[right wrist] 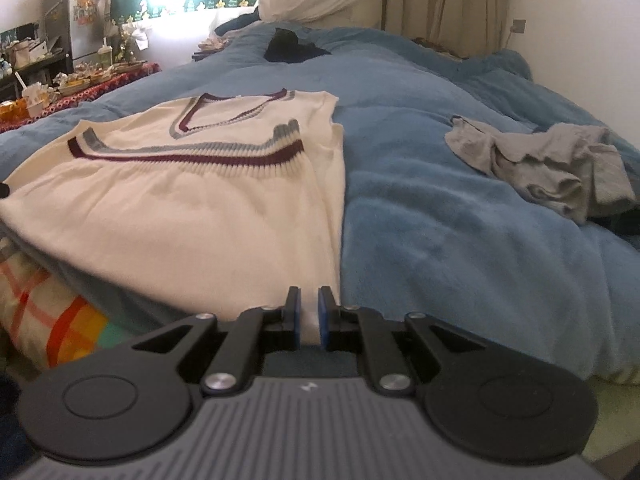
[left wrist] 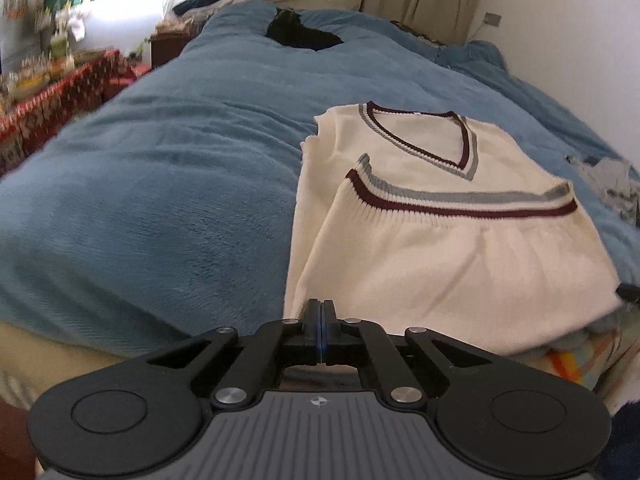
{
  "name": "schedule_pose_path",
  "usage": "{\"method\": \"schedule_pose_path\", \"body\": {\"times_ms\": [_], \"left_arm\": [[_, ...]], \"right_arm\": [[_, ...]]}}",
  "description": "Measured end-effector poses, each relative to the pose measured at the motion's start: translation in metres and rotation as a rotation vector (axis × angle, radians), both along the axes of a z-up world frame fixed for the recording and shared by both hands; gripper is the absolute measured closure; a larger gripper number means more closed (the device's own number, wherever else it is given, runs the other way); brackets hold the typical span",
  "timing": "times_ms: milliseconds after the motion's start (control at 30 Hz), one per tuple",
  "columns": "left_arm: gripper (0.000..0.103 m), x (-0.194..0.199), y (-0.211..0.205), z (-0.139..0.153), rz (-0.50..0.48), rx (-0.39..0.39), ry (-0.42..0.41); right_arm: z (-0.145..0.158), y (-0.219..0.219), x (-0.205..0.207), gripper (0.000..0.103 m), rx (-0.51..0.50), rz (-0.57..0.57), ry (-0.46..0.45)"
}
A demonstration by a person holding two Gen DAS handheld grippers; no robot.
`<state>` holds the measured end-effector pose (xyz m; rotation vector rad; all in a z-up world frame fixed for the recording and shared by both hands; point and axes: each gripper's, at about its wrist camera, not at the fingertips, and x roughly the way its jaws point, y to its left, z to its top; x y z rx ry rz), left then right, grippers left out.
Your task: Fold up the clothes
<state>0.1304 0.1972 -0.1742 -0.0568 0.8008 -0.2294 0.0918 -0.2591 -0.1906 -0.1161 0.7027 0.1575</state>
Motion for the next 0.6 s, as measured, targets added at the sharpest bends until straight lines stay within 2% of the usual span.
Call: {"method": "schedule_pose_path", "body": {"times_ms": [100, 200, 300, 500, 600], "left_arm": [[0.099, -0.011, -0.004, 0.011, 0.001, 0.004, -0.021], [0.097, -0.016, -0.019, 0.023, -0.049, -0.019, -0.051], [0.096, -0.009, -0.046, 0.026, -0.126, -0.065, -0.052], [0.096, 0.008, -0.122, 0.011, -0.272, -0.051, -0.041], [0.092, 0.011, -0.151, 0.006, -0.301, -0.039, -0.077]], "right_arm": [[0.012, -0.009, -0.011, 0.092, 0.039, -0.045, -0.011], [0.029, -0.004, -0.017, 0.092, 0.086, -0.005, -0.060], [0.039, 0.016, -0.010, 0.084, 0.108, 0.068, -0.086], [0.027, 0.079, 0.026, 0.084, 0.122, 0.223, -0.067], [0.018, 0.107, 0.038, 0.084, 0.119, 0.255, -0.071]]}}
